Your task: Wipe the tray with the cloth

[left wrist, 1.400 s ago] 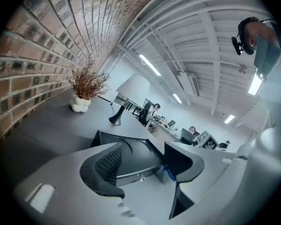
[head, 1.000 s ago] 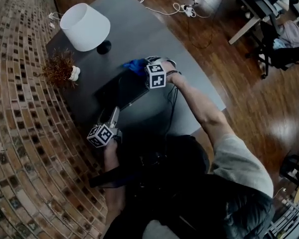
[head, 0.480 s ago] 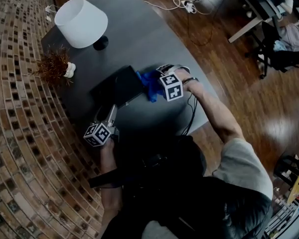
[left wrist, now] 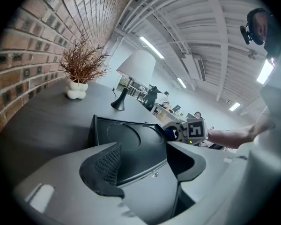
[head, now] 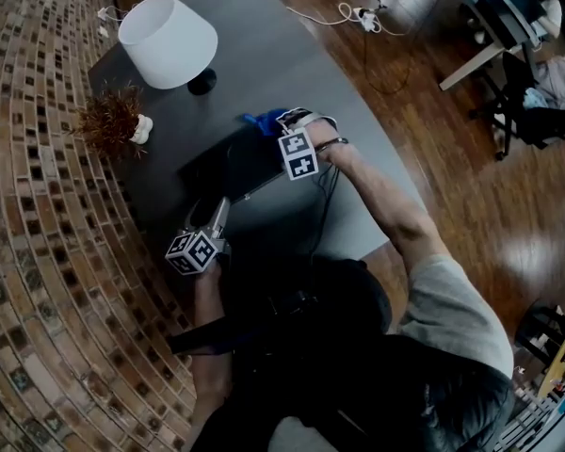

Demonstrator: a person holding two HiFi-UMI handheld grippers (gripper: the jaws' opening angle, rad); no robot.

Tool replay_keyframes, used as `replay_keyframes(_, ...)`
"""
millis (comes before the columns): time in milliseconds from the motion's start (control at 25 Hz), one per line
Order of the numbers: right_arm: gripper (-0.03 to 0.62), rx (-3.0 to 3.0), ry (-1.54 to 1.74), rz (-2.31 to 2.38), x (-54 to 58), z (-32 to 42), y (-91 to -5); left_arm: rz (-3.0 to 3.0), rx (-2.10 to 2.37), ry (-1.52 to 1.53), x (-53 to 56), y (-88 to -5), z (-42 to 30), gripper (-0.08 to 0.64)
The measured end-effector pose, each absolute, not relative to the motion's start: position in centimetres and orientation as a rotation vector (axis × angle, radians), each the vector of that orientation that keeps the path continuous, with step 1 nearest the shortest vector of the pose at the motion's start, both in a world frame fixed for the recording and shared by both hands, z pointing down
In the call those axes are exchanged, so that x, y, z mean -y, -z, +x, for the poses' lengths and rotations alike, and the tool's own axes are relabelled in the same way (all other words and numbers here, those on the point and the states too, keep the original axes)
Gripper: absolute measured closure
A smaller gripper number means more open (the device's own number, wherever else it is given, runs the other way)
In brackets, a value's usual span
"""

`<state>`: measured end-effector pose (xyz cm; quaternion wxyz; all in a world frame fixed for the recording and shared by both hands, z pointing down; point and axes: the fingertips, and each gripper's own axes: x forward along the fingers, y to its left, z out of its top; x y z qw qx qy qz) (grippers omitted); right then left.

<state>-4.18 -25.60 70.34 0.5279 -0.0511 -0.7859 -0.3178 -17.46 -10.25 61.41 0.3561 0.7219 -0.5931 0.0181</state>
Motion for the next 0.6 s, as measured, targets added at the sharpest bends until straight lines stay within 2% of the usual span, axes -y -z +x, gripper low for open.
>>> replay_keyframes(240, 0.423, 1.822, 0.752, -0.252, 16.7, 0.7, -70.6, 1.868, 1.541, -0.031, 10.2, -61.4, -17.8, 0.259)
replay_keyframes(400, 0.423, 1.898, 0.572, -0.484, 10.2, 4.0, -69.9, 1.865, 1.53, 0.03, 9.9, -61.0, -17.4, 0.259)
replay_keyframes(600, 0.421, 1.911, 0.487, 0.04, 23.1, 3.7, -65.8, 1.756, 1.534, 0.105, 6.2, -61.3, -16.7, 0.263)
